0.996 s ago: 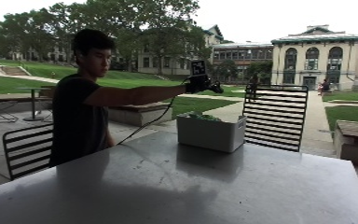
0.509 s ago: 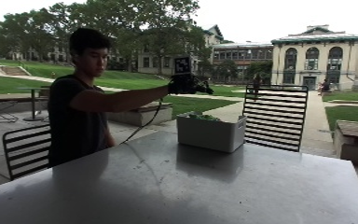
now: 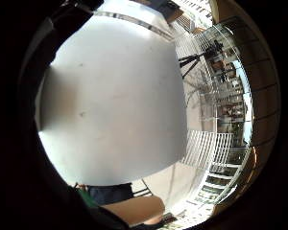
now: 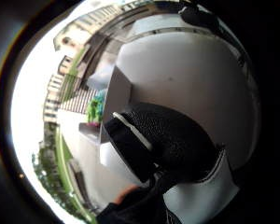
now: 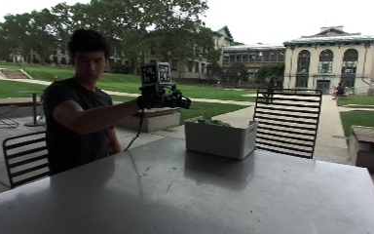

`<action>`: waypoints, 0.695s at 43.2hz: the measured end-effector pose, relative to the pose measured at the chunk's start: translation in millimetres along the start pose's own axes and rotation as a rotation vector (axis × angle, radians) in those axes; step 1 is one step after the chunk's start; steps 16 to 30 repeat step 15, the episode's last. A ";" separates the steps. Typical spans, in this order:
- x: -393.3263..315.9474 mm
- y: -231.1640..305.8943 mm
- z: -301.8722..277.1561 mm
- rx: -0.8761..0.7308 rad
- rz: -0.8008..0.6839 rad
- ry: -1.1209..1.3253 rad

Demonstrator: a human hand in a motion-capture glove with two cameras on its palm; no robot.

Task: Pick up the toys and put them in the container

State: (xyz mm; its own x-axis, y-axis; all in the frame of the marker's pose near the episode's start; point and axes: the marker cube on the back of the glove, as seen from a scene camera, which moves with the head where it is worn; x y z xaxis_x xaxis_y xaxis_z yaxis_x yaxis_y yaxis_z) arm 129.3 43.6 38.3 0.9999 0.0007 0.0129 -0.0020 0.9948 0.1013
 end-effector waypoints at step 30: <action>47.8 40.6 18.5 -0.013 0.048 0.022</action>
